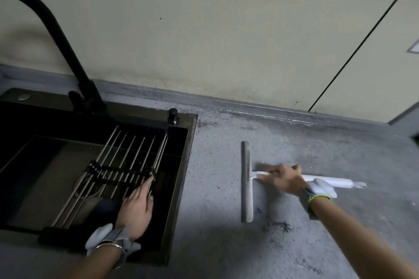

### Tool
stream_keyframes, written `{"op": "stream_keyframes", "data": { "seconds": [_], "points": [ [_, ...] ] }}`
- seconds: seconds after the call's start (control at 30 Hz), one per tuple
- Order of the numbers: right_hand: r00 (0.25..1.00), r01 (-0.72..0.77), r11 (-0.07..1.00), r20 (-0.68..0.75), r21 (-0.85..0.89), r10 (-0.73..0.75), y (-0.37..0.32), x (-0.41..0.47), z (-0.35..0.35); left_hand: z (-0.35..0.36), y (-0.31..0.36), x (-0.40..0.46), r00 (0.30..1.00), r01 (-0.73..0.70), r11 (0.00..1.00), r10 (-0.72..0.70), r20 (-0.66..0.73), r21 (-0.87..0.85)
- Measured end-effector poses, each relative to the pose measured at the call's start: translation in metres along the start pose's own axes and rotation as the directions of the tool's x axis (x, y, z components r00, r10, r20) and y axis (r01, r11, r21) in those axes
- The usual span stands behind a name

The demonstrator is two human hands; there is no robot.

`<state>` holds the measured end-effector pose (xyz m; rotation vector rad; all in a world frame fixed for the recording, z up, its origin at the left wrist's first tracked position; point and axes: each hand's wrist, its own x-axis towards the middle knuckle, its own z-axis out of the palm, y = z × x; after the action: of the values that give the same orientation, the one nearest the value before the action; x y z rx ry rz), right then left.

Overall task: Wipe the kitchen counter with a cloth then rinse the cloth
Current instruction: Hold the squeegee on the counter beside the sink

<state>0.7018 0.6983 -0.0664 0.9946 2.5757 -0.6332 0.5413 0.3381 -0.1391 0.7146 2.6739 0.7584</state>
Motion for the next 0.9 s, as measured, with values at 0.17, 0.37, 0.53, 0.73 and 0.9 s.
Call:
{"op": "stream_keyframes", "data": {
  "seconds": [0.17, 0.37, 0.53, 0.73, 0.9],
  "points": [
    [0.989, 0.131, 0.991, 0.066, -0.018, -0.130, -0.047, -0.024, 0.035, -0.004, -0.001, -0.005, 0.994, -0.032, 0.990, 0.016, 0.109, 0.141],
    [0.959, 0.275, 0.961, 0.072, -0.021, -0.273, -0.093, -0.044, 0.072, -0.007, 0.002, -0.009, 0.980, -0.060, 0.971, 0.014, 0.197, 0.232],
    [0.947, 0.310, 0.951, 0.081, 0.009, -0.309, -0.117, -0.063, 0.090, -0.009, 0.003, -0.012, 0.980, -0.074, 0.970, 0.028, 0.196, 0.233],
    [0.996, 0.076, 0.967, 0.031, 0.244, -0.086, -0.059, -0.085, 0.064, -0.017, -0.010, -0.028, 0.996, -0.039, 0.989, 0.027, 0.083, 0.145],
    [1.000, -0.012, 0.990, 0.024, 0.141, 0.008, 0.000, -0.113, 0.044, -0.019, -0.014, -0.027, 0.998, 0.015, 0.983, -0.027, 0.063, 0.184]
  ]
}}
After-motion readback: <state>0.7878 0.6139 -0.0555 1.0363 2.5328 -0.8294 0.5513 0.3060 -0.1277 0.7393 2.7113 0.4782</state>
